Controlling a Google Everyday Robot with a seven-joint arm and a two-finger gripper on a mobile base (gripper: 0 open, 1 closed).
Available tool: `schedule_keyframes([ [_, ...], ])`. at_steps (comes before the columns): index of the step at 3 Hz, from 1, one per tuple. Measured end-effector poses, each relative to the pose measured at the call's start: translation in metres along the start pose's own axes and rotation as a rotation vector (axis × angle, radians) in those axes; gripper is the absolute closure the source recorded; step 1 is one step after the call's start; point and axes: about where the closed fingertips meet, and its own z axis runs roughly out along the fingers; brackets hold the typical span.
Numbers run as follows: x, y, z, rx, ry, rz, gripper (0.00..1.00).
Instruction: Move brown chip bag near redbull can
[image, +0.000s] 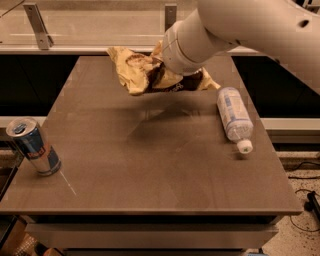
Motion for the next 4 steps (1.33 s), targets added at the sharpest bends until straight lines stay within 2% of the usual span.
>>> schedule_keyframes([
  [2, -0.017, 0.018, -0.008, -0.017, -0.063, 0.019, 1.00],
  [3, -0.037, 0.028, -0.005, -0.038, -0.065, 0.032, 1.00],
  [4, -0.056, 0.043, -0.002, -0.049, -0.054, 0.070, 1.00],
])
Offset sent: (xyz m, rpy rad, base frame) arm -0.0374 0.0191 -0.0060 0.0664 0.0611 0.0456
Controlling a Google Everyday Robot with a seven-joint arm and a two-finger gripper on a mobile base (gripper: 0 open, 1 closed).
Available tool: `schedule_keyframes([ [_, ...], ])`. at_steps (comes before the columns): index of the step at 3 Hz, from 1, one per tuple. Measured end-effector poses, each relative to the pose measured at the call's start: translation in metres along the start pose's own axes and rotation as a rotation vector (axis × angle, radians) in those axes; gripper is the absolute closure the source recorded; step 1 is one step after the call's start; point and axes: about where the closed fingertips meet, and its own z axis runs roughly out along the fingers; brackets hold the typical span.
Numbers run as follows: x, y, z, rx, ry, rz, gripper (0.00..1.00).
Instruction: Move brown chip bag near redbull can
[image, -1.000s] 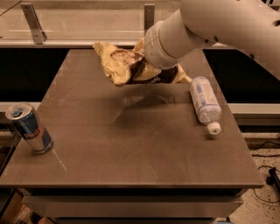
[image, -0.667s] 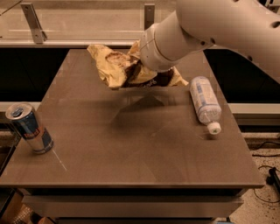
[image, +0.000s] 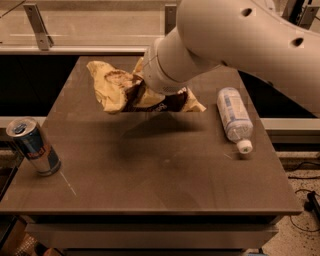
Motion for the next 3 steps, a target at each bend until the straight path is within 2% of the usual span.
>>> schedule_keyframes([
  [2, -0.031, 0.049, 0.009, -0.015, 0.011, 0.082, 1.00],
  [3, -0.045, 0.075, 0.012, -0.042, 0.028, 0.105, 1.00],
])
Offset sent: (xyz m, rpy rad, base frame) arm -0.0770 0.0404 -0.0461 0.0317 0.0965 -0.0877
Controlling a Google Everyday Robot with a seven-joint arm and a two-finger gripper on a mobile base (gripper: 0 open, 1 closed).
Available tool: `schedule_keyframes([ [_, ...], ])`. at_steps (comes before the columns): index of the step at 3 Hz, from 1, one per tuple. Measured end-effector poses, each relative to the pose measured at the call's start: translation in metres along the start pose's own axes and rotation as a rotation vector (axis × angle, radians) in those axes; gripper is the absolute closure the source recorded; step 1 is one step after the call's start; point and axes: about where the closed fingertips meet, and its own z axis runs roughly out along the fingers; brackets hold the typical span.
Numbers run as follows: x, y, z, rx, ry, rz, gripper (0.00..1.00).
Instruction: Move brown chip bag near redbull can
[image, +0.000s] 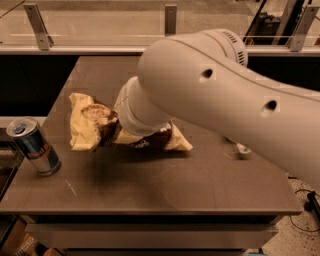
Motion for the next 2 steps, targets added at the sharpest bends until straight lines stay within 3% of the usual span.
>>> schedule_keyframes([
  [1, -0.0114, 0.0226, 0.0036, -0.036, 0.029, 0.021, 1.00],
  [2, -0.0129, 0.0229, 0.0025, -0.034, 0.029, 0.027, 0.82],
])
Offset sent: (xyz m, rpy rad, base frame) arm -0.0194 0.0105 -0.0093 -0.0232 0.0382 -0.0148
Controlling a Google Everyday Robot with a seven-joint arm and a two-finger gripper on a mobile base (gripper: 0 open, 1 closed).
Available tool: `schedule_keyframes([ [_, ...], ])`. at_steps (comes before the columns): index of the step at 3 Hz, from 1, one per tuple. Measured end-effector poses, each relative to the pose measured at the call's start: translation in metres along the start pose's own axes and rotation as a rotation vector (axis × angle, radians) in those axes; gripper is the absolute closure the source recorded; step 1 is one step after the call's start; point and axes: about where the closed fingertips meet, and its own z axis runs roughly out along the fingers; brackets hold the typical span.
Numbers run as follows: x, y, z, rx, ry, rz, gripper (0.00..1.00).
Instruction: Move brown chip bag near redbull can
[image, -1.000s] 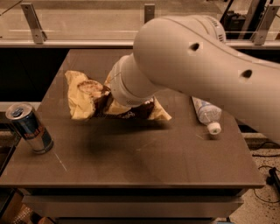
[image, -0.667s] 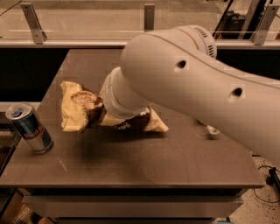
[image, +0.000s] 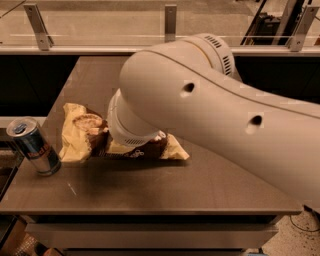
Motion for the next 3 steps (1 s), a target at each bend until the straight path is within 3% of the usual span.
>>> schedule_keyframes([
  [3, -0.0051, 0.0000, -0.0039, 0.008, -0.001, -0.009, 0.12],
])
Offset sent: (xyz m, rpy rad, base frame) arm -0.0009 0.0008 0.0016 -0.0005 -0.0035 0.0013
